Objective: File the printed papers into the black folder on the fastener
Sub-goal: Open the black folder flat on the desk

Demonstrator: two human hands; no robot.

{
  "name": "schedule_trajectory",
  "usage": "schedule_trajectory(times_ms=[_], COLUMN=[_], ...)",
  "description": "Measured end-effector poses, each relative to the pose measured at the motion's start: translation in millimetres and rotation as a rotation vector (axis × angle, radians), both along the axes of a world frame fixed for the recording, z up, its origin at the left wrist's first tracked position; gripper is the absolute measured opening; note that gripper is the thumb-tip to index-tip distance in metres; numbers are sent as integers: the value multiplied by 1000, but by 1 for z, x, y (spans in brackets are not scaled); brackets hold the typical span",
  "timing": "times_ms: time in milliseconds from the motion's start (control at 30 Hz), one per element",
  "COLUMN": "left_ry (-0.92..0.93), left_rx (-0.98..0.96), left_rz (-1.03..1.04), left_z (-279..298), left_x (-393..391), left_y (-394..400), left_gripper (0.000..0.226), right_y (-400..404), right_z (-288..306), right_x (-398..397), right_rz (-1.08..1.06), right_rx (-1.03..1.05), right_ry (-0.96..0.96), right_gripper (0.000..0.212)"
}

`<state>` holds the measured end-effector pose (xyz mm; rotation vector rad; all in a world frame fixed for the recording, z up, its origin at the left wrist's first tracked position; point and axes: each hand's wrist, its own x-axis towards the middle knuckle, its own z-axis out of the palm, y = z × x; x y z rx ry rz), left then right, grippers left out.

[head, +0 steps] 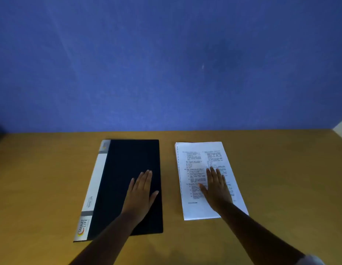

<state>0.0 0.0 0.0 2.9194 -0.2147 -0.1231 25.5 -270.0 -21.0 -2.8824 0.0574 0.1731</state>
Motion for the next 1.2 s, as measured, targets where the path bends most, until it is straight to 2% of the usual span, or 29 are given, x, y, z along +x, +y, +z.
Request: schedule_trajectory(times_ms=[167,200,300,333,367,467,700,833,967,1100,1200], left_ry=[15,42,102,112,111,76,56,66,53,90,132], left_rx=[3,15,7,15,23,53,27,41,8,13,-13], left_rz=[52,62,83,77,69,55,88,82,34,-21,-69], left_z=[-22,-25,-34,-37,-39,-44,-44,-36,-35,-35,-37], left_x=[-7,-7,-7,-7,-8,-10,-14,-15,-14,-20,-29], left_y=[3,3,4,5,5,5,1,2,6,14,24], left_gripper=[112,109,76,72,76,105,92,87,92,65,70], right_y=[3,5,6,6,6,6,5,7,6,6,9], right_z=[-22,-25,-29,-30,-30,-31,-31,-30,-26,-23,-19], right_x=[-5,-6,-5,-5,-6,-7,-12,-13,-13,-13,-11], right_rz=[38,42,50,49,47,55,47,61,52,70,69], right_rx=[-8,-10,3,7,13,8,-15,-7,-20,-88,-127], right_ry=[9,13,2,-3,-7,-28,-49,-49,-15,22,56], right_gripper=[74,74,75,76,76,76,72,97,102,106,114])
